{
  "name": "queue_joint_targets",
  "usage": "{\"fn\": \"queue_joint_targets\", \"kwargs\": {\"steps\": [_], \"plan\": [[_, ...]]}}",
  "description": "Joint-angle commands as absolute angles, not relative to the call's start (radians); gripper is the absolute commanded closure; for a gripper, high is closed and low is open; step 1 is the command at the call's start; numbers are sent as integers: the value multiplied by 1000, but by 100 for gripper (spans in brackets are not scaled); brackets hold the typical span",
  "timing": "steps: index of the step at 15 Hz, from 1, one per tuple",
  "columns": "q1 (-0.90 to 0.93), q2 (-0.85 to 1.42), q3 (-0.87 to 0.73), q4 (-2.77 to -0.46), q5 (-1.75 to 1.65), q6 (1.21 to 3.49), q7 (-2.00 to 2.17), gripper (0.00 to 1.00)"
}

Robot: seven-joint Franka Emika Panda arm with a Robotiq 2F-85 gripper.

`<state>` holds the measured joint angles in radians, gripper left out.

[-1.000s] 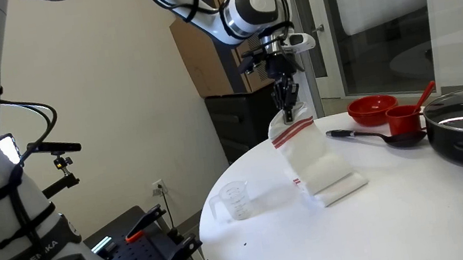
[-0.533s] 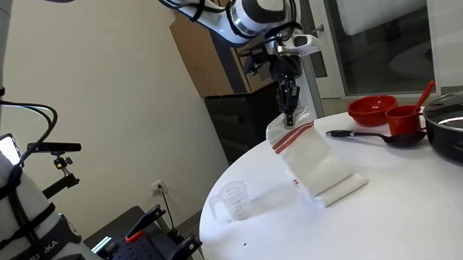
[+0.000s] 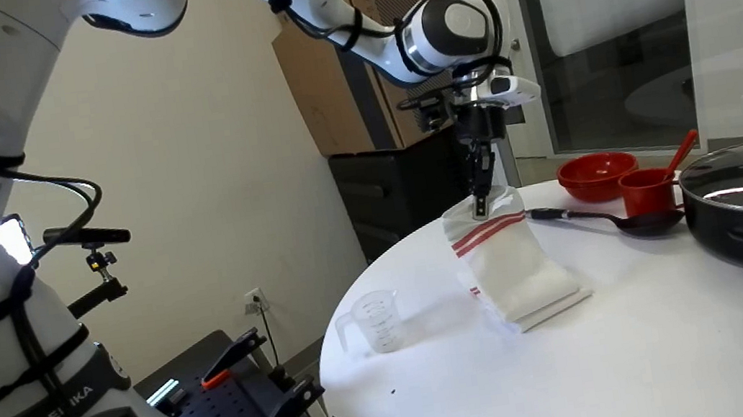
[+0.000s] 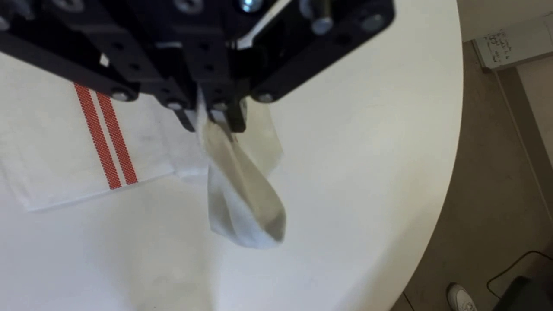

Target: Fold the white towel

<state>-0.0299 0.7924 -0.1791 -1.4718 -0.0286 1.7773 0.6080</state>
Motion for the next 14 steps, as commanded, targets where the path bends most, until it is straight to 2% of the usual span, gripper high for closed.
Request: {"fn": "queue_joint_targets", "kwargs": {"steps": [1, 14], "plan": [[1, 875, -177, -1341, -18, 1718, 689, 99], [54, 1078, -175, -1037, -45, 1536, 898, 99]]}}
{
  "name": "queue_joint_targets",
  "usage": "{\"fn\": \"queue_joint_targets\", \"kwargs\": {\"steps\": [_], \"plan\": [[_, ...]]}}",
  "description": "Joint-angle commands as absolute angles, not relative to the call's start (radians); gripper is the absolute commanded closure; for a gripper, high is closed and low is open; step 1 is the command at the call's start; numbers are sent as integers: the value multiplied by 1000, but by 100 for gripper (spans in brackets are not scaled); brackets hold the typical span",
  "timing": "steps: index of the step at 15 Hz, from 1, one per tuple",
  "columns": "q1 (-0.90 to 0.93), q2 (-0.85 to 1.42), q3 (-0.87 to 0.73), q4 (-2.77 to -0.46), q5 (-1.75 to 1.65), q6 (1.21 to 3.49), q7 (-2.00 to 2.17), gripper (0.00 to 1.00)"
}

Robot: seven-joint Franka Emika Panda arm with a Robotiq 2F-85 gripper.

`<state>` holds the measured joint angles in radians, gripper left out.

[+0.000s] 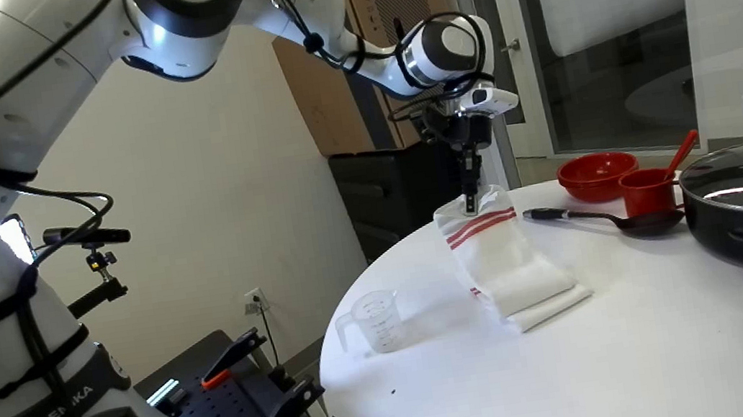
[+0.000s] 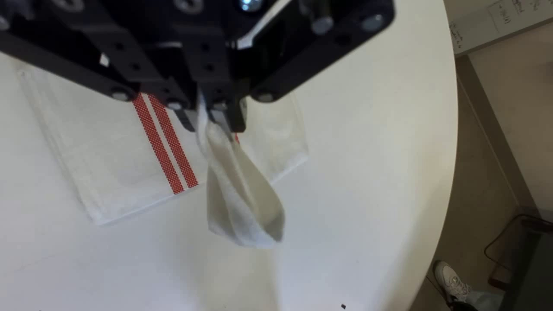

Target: Fold the white towel

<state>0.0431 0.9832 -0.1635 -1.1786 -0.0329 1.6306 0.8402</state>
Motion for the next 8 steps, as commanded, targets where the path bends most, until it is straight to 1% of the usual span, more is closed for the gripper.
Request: {"fn": "queue_joint_targets", "kwargs": {"steps": [1, 8], "plan": [[54, 1105, -174, -1000, -47, 1510, 912, 99], [54, 1245, -164, -793, -47, 1404, 978, 99]]}}
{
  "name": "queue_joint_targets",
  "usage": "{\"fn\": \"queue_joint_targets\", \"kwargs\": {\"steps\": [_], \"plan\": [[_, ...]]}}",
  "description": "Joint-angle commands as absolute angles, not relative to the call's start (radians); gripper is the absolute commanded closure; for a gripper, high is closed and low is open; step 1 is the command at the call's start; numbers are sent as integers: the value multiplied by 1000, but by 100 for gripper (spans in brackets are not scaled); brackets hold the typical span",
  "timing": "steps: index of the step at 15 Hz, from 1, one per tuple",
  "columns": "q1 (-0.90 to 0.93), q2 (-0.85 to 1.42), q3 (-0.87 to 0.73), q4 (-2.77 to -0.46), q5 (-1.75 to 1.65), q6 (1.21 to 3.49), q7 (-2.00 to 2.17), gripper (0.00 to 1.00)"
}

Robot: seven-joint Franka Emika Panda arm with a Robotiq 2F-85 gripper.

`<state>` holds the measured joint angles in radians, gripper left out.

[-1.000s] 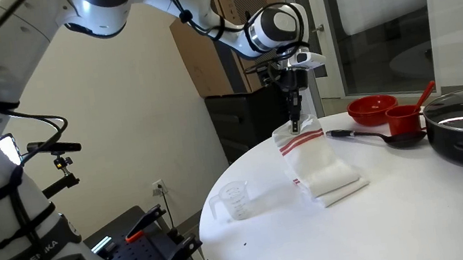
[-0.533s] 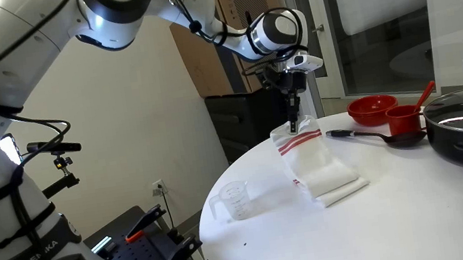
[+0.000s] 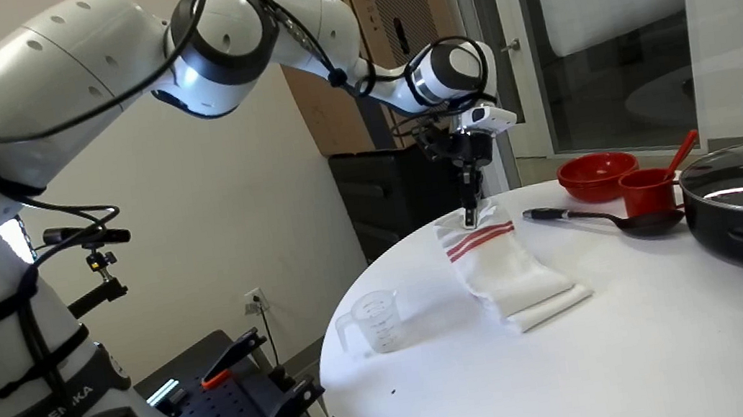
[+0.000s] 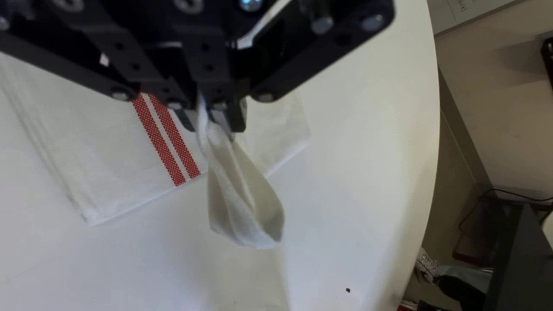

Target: Fold the white towel

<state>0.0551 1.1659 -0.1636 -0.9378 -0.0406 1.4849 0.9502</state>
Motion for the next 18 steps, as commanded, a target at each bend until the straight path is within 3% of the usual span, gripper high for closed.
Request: {"fn": "queue_joint_targets", "kwargs": {"steps": [1, 18], "plan": [[52, 1257, -162, -769, -45, 1391, 981, 99], [52, 1405, -167, -578, -68, 1391, 902, 99]]}}
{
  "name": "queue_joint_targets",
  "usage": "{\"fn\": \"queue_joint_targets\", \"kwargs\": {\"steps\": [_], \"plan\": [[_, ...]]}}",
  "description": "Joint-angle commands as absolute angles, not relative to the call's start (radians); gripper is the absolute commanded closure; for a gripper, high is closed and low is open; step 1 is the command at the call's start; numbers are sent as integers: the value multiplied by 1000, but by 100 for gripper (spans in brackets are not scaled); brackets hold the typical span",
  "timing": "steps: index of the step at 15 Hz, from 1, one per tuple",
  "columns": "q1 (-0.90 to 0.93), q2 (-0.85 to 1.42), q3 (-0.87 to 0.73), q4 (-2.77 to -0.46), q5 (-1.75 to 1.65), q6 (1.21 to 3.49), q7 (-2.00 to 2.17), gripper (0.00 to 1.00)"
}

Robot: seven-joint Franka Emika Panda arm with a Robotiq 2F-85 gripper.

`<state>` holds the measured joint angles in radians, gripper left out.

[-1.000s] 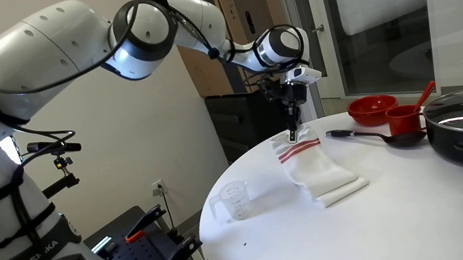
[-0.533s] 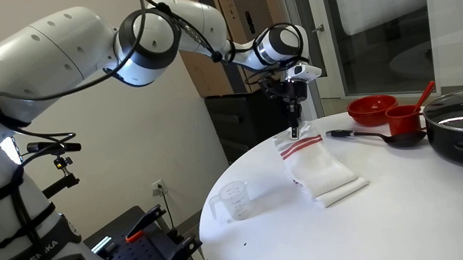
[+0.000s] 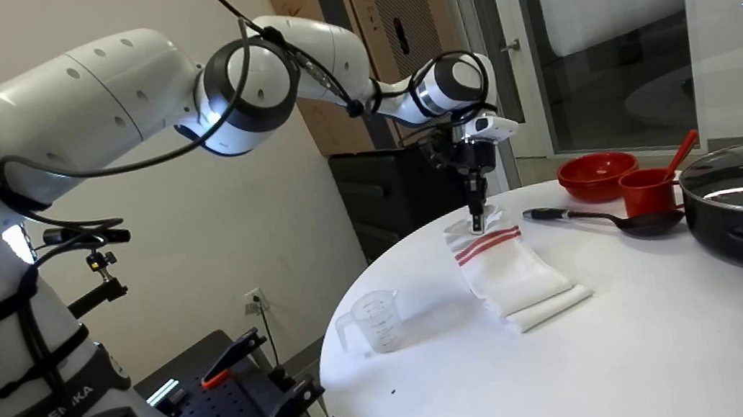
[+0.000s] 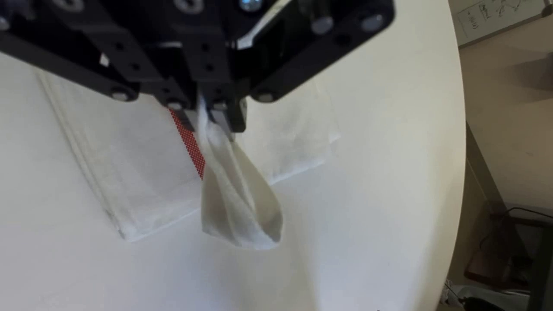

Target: Fold the white towel

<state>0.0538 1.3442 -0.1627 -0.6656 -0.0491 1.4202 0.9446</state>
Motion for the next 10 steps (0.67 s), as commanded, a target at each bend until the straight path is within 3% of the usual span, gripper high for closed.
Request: {"fn": "queue_joint_targets", "kwargs": {"steps": [1, 10], "plan": [[52, 1414, -168, -572, -71, 1392, 894, 99], [18, 1399, -160, -610, -90, 1444, 646, 99]]}}
